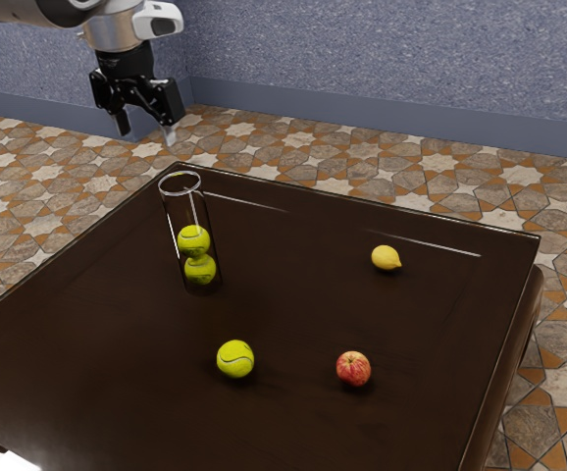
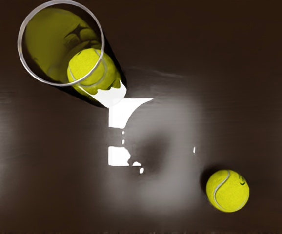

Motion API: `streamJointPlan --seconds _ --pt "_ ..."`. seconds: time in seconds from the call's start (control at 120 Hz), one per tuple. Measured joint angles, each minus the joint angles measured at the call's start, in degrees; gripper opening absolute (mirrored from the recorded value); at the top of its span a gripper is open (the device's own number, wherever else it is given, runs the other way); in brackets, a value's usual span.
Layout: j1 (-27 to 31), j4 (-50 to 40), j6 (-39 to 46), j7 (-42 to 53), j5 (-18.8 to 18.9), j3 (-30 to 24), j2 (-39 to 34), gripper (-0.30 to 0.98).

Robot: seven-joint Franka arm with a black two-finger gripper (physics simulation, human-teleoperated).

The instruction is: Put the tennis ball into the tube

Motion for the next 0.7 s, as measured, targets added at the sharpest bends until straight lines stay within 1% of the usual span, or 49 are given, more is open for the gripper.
streamJointPlan --seconds 0.2,0.3,0.367,0.417,0.483,0.583,0.7 --pt "0.2 -0.1 -0.2 0.2 -0.1 0.0 0.2 0.69" --pt "0.2 -2.4 -0.2 0.2 -1.9 -0.2 -0.1 0.69" --pt "0.4 -8.1 0.2 0.1 -2.6 -1.2 -3.5 0.69" --pt "0.1 -15.1 1.9 0.1 -2.8 -1.8 -7.3 0.69" --pt "-0.4 -22.0 4.0 0.1 -3.0 -2.8 -9.7 0.69" --pt "-2.3 -30.5 9.2 0.1 -3.3 -4.3 -10.9 0.69" --pt "-2.2 -38.8 17.4 0.2 -3.5 -4.8 -10.8 0.69"
